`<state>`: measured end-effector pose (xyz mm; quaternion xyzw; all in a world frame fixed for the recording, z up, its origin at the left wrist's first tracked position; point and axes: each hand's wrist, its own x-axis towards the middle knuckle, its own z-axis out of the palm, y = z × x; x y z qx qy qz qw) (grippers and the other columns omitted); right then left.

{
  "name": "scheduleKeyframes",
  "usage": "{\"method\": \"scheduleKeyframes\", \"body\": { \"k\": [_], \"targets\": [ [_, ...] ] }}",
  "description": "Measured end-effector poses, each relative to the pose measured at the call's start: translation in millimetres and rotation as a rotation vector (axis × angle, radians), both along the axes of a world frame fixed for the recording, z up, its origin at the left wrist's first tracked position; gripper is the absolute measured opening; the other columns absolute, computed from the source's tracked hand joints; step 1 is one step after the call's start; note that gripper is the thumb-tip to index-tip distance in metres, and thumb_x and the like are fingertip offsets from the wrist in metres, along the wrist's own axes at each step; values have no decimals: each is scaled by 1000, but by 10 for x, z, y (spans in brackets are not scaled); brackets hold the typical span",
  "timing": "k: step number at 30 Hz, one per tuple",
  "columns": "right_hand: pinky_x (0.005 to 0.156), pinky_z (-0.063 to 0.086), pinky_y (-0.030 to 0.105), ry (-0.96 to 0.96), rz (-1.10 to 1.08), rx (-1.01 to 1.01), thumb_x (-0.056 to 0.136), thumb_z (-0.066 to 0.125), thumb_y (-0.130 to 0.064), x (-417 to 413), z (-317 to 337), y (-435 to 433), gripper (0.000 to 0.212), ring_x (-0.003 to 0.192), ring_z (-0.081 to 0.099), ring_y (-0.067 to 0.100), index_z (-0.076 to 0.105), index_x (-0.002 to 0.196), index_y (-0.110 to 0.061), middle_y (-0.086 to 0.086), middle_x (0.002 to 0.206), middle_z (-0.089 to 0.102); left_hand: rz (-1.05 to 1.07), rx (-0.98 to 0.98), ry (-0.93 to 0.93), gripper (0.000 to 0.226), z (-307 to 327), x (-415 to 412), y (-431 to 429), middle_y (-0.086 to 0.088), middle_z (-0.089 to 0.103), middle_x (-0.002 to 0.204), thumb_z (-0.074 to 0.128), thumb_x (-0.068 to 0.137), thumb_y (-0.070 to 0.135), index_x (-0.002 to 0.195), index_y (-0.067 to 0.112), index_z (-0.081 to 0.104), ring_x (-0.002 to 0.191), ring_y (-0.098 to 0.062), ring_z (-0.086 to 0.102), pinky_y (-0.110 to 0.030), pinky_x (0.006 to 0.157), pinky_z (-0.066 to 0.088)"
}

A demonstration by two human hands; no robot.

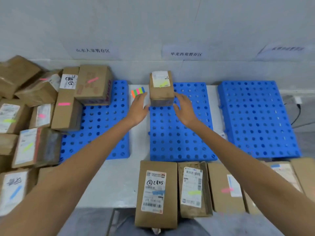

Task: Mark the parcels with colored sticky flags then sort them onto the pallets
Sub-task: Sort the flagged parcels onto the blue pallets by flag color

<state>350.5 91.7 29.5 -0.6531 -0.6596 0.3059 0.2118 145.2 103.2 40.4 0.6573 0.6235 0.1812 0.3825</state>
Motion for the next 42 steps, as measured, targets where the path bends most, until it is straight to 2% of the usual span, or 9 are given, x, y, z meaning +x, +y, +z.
{"method": "scheduleKeyframes", "body": {
  "k": [6,11,14,20,24,29,31,35,42],
  "targets": [
    [95,42,27,158,-127,-125,99,42,-9,-24,275,-1651,31,112,50,14,51,129,-9,3,129,53,36,-78,-124,46,28,-452,-1381,-7,36,146,45,96,4,140,13,35,137,-22,34,-37,112,29],
    [87,44,29,-33,-2,-327,94,45,-4,-189,-36,-2903,36,97,52,16,51,129,-11,8,111,56,-156,-371,-220,54,43,-486,-2550,14,37,139,51,94,9,140,26,27,125,-2,37,-8,100,29],
    [85,36,23,-77,26,-393,92,46,-6,-416,-53,-3119,47,99,48,20,39,136,-19,5,107,47,-274,-441,-218,70,-145,-438,-2844,-1,24,152,51,93,7,148,25,12,137,-14,31,-23,109,32],
    [98,34,28,-15,-148,-275,91,50,-13,-668,149,-3194,46,117,41,23,41,133,-28,8,121,43,-85,-345,-243,52,25,-437,-2901,-2,35,144,49,92,1,138,23,39,119,-9,42,-5,83,41],
    [105,33,29,166,-172,-111,91,53,-13,-653,565,-3135,46,116,37,15,44,131,-33,0,122,34,-105,-94,-213,45,470,-477,-2699,3,42,138,54,91,8,129,30,47,120,-10,43,-21,96,41],
    [94,40,21,325,-232,38,93,50,-12,-296,1152,-2722,43,118,40,12,47,130,-34,-1,129,38,-107,146,-222,48,1115,-104,-2170,3,44,132,59,85,12,123,40,51,120,-22,44,-41,102,41],
    [89,39,15,363,-288,93,93,50,-9,3,1320,-2490,41,120,40,10,52,126,-32,-1,132,42,-109,185,-209,51,1316,285,-1949,1,44,133,59,83,12,127,36,50,121,-25,41,-40,104,38],
    [97,44,36,371,-365,165,91,51,-6,935,1577,-2062,38,119,44,16,58,120,-30,0,131,48,-179,212,-198,54,1616,1320,-1523,-2,43,135,61,83,11,133,27,47,122,-27,39,-31,103,33],
    [59,37,6,277,-385,46,91,48,-2,2752,1681,-1220,42,73,44,0,54,127,-23,-9,96,49,-159,-49,-298,54,1577,3083,-854,-9,44,138,56,86,5,137,19,44,122,-24,48,-32,102,41]
  ]
}}
